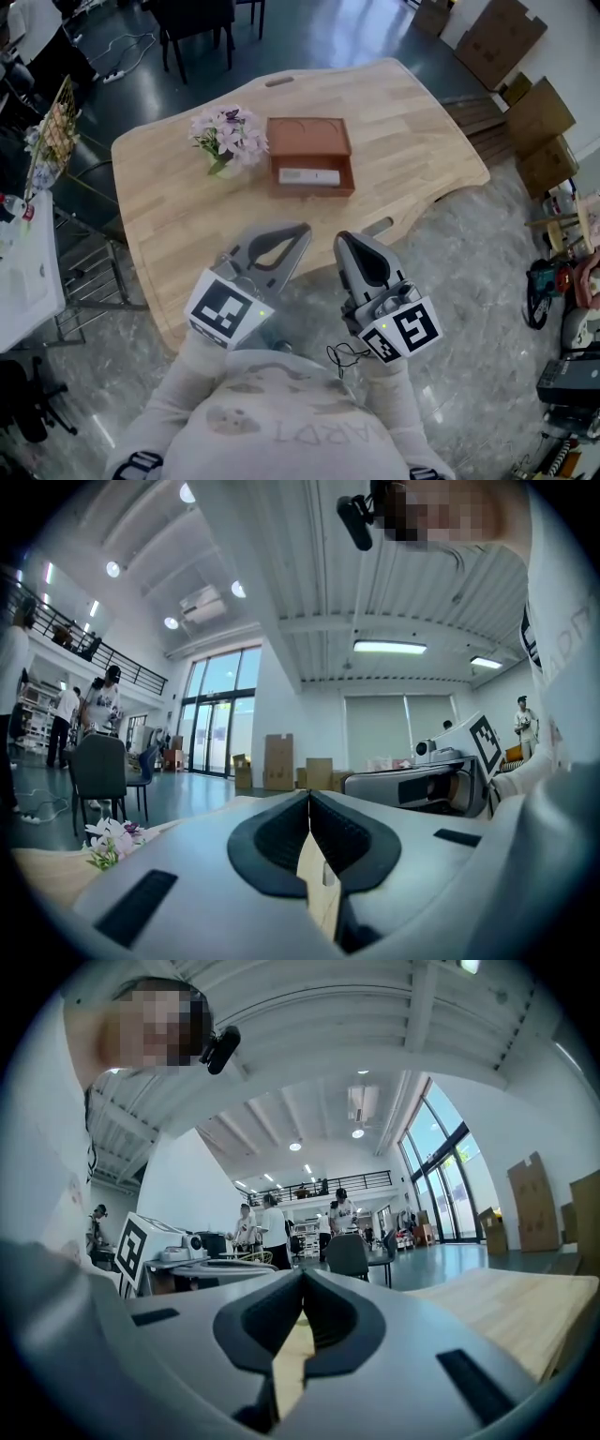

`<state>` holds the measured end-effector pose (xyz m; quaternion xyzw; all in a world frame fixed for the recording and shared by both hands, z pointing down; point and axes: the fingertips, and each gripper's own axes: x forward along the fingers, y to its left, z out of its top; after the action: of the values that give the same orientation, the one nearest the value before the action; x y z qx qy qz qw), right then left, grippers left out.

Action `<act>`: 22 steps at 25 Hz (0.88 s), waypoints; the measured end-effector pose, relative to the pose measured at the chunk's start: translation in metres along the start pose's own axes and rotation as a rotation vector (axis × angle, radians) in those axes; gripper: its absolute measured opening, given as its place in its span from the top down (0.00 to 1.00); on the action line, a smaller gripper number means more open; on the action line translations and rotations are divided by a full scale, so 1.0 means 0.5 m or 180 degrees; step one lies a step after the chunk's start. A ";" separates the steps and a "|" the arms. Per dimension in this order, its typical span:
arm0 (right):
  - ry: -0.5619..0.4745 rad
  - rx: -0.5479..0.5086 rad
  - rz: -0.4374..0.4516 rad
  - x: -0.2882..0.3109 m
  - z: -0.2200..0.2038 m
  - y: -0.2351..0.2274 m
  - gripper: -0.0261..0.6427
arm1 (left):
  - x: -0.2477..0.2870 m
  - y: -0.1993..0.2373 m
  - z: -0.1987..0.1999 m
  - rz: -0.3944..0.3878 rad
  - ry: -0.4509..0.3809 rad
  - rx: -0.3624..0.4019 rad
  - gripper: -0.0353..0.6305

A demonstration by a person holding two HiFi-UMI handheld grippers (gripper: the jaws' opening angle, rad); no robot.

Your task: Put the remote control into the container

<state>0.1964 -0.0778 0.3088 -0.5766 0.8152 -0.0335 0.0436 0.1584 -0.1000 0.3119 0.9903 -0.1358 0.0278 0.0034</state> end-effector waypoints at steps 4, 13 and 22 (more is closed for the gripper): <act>-0.0018 -0.0040 0.0015 -0.017 0.011 0.020 0.94 | -0.014 -0.017 0.012 -0.0003 -0.0038 0.0027 0.93; -0.0096 -0.0095 0.0045 -0.033 0.029 0.045 0.94 | -0.035 -0.038 0.025 0.0002 -0.0078 0.0063 0.93; -0.0080 -0.0107 0.0038 -0.037 0.027 0.044 0.94 | -0.041 -0.054 0.034 -0.0044 -0.0114 0.0087 0.93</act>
<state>0.1834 -0.0529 0.2936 -0.5728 0.8184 -0.0122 0.0443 0.1469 -0.0688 0.2938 0.9915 -0.1287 0.0120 -0.0124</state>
